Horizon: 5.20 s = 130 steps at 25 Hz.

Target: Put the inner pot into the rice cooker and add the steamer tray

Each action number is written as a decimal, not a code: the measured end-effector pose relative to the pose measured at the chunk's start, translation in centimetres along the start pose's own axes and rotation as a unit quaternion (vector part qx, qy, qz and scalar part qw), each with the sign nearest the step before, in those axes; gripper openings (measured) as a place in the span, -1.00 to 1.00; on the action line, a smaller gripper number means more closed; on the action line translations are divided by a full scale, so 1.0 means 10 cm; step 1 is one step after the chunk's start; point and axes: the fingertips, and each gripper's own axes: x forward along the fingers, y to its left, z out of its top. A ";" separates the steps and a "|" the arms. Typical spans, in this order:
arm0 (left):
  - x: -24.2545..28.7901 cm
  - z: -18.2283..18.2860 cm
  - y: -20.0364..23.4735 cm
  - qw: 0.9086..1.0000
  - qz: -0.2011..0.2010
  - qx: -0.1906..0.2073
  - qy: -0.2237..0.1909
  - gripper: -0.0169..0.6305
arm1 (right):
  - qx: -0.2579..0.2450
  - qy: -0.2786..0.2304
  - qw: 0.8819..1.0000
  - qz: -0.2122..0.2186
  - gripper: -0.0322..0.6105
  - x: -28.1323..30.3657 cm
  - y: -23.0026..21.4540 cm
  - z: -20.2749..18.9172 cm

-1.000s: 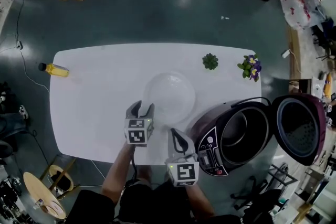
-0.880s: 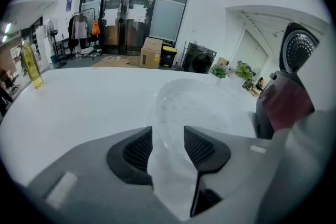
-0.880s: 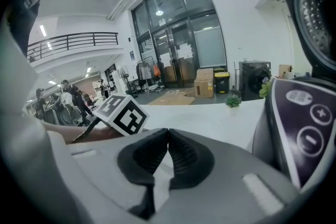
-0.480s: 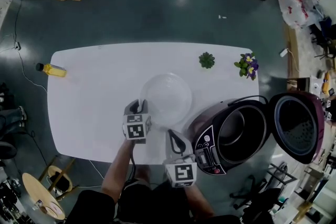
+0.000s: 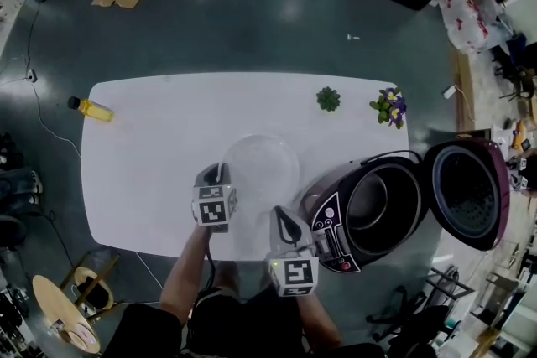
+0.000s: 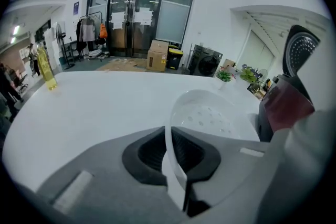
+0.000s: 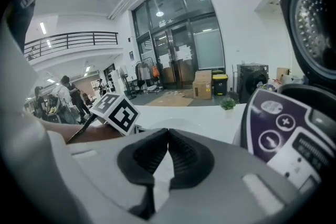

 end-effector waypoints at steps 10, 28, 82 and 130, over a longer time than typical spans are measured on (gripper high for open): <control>-0.64 0.23 0.16 0.999 0.000 -0.018 -0.046 -0.87 | -0.016 -0.031 0.999 -0.015 -0.88 -0.31 0.16 0.22; -2.22 0.41 0.21 0.989 -0.067 0.014 -0.132 -0.87 | -0.031 -0.130 0.983 -0.127 -0.89 -1.33 0.51 0.63; -0.96 1.30 -3.99 0.917 -0.244 0.306 -0.078 -0.86 | 0.141 -0.154 0.885 -0.417 -0.88 -3.45 -2.83 -0.25; -0.90 1.34 -3.95 0.901 -0.238 0.347 -0.106 -0.15 | 0.120 -0.146 0.895 -0.404 -0.88 -3.44 -2.77 -0.10</control>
